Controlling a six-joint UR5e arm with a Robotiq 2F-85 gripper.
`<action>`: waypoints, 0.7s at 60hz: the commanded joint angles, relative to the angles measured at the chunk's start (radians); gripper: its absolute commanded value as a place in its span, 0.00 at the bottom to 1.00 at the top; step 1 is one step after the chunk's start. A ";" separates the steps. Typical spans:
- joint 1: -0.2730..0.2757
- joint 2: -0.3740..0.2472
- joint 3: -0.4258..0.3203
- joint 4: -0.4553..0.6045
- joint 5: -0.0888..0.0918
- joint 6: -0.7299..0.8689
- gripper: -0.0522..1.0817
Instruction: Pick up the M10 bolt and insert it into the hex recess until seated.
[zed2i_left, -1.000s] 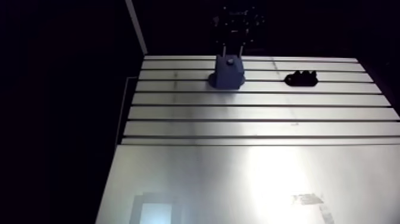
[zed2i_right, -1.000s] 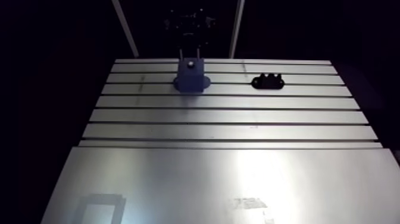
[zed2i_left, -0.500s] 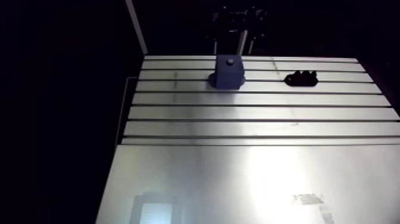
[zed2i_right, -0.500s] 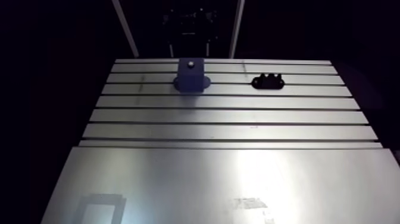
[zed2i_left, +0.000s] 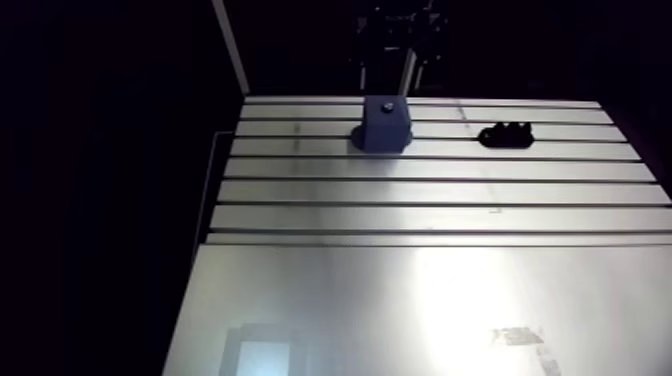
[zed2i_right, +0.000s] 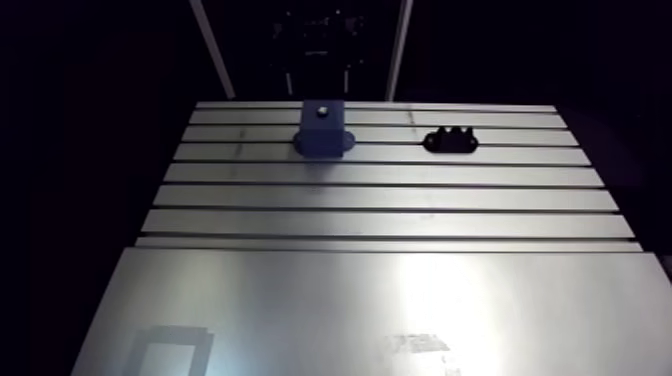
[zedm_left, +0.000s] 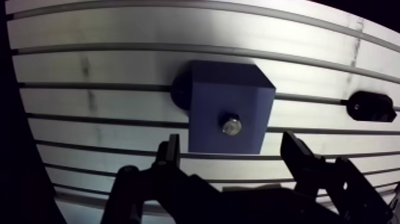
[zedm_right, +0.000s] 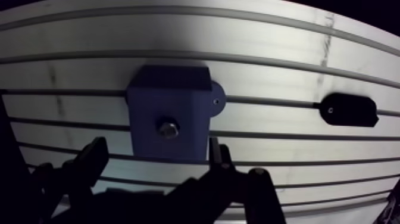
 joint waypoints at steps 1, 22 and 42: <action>0.005 -0.007 -0.006 0.002 0.007 -0.001 0.41; 0.005 -0.048 -0.004 0.001 0.007 -0.001 0.96; 0.010 -0.050 -0.006 0.003 0.007 -0.017 1.00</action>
